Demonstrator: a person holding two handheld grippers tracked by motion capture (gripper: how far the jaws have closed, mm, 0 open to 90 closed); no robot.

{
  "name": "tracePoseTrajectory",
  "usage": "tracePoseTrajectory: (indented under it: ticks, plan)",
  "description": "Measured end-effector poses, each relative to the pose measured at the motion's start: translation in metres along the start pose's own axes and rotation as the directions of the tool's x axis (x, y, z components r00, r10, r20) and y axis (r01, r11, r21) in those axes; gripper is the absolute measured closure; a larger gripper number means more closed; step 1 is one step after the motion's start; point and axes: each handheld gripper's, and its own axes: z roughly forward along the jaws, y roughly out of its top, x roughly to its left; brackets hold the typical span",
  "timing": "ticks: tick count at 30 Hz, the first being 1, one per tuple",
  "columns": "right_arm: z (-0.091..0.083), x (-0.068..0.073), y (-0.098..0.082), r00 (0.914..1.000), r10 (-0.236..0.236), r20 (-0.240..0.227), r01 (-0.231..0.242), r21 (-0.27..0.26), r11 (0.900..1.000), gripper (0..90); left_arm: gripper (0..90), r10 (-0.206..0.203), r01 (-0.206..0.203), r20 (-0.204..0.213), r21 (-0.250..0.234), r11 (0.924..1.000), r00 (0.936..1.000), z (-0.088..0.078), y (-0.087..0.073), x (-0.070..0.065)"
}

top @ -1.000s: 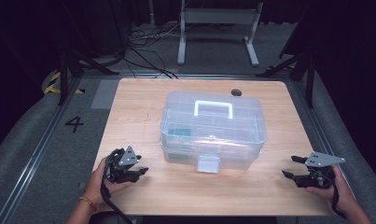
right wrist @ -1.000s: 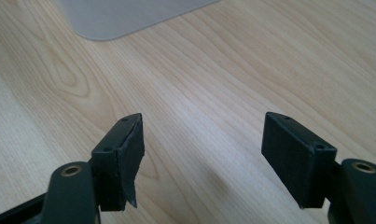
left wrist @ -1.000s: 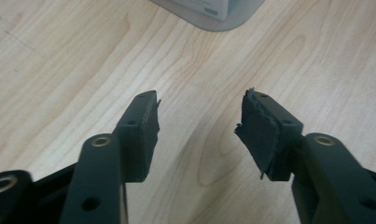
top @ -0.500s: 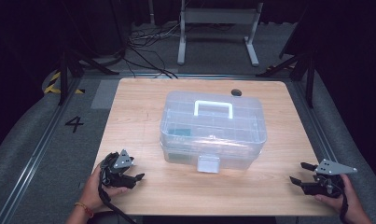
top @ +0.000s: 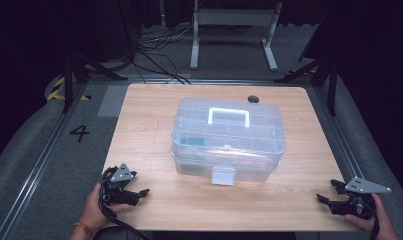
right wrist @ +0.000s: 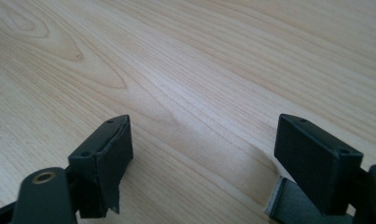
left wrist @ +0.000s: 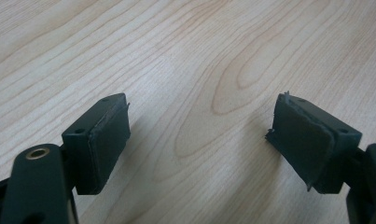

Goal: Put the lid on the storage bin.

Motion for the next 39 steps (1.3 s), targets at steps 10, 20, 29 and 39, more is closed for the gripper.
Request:
tracePoseTrajectory:
  ticks: [10,20,29,39]
  plan:
    - [0.0019,-0.0025,0.0003,0.9993,0.025,-0.028,-0.024,0.012,1.0,18.2,15.3,0.001,-0.002,-0.02,-0.025,0.9997,0.9998,0.0014,-0.0039,-0.0041]
    - [0.0021,-0.0014,0.0005,0.9991,0.035,-0.024,-0.035,0.013,0.999,18.2,14.0,-0.002,0.001,-0.028,-0.018,0.9998,0.9996,0.0027,-0.0021,-0.0046]
    - [0.0022,-0.0013,0.0006,0.9991,0.037,-0.022,-0.037,0.013,0.999,18.1,13.0,-0.01,0.01,-0.038,-0.012,0.9999,0.9992,0.0035,-0.0009,-0.0057]
    - [0.0023,-0.0013,0.0006,0.9991,0.036,-0.022,-0.036,0.013,0.999,18.1,12.7,-0.005,0.005,-0.038,-0.006,1.0,0.9993,0.0036,-0.0003,-0.0053]
